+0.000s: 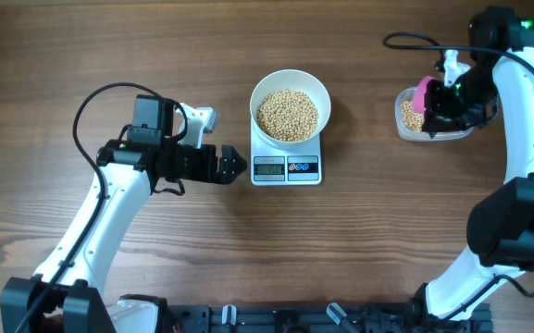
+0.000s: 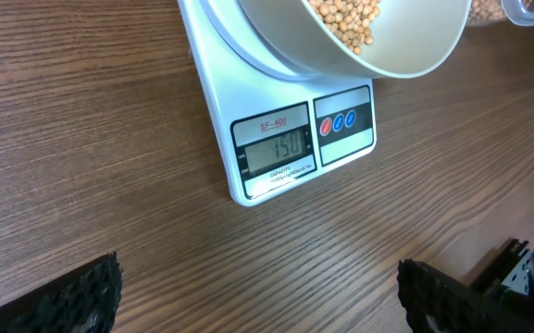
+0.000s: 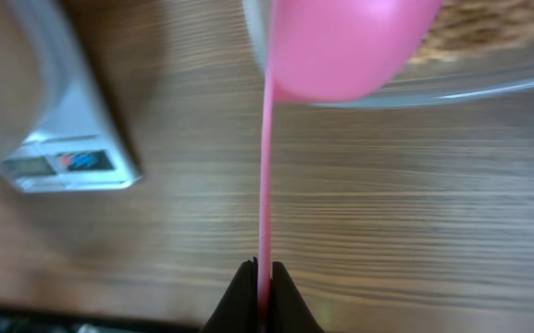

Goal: Scoop item into bowl and weigh 150g on scale
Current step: 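Lower the pink scoop onto the table right of the scale and release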

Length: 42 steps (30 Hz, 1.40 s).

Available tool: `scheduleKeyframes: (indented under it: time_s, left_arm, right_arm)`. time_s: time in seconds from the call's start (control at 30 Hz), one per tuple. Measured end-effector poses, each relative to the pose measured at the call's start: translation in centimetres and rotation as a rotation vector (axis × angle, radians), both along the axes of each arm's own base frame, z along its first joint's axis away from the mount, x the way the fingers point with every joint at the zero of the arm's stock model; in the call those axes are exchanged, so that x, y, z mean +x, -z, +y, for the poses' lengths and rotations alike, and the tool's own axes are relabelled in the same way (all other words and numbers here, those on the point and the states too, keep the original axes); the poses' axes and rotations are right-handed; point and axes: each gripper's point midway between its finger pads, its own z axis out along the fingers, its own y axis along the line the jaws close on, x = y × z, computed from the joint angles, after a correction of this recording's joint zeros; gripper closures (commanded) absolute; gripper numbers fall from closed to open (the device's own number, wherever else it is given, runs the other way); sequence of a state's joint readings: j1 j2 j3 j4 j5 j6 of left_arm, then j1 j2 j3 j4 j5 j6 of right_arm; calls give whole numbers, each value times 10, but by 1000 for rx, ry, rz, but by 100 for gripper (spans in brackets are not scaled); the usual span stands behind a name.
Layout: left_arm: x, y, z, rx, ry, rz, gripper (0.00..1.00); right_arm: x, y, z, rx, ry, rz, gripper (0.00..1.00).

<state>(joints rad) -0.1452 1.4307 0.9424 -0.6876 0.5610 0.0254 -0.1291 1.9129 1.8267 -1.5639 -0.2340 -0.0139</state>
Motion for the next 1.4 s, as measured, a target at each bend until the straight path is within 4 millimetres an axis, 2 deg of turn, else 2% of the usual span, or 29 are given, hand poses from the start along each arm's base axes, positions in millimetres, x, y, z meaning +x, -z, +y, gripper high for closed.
scheduleKeyframes:
  time_s: [0.1, 0.23, 0.53, 0.67, 0.73, 0.9, 1.13, 1.17, 1.23, 1.33, 1.37, 1.4]
  left_arm:
    - [0, 0, 0, 0, 0, 0, 0]
    - [0, 0, 0, 0, 0, 0, 0]
    - [0, 0, 0, 0, 0, 0, 0]
    - [0, 0, 0, 0, 0, 0, 0]
    - [0, 0, 0, 0, 0, 0, 0]
    - [0, 0, 0, 0, 0, 0, 0]
    - [0, 0, 0, 0, 0, 0, 0]
    - [0, 0, 0, 0, 0, 0, 0]
    - [0, 0, 0, 0, 0, 0, 0]
    - [0, 0, 0, 0, 0, 0, 0]
    - [0, 0, 0, 0, 0, 0, 0]
    - [0, 0, 0, 0, 0, 0, 0]
  right_arm:
    - [-5, -8, 25, 151, -77, -9, 96]
    - [-4, -17, 47, 278, -138, -49, 96]
    - [-27, 3, 75, 337, -204, 48, 96]
    - [-36, 9, 89, 296, -267, 80, 96]
    - [-35, 13, 88, 245, -270, 88, 96]
    - [-29, 21, 72, 137, -229, 87, 95]
    - [-27, 23, 67, 111, -213, 84, 94]
    - [-26, 23, 67, 111, -212, 83, 91]
    - [-27, 23, 67, 110, -209, 85, 79]
    - [-27, 23, 67, 107, -204, 88, 76]
    - [-27, 23, 67, 107, -204, 90, 69]
    - [-28, 23, 66, 106, -204, 91, 67]
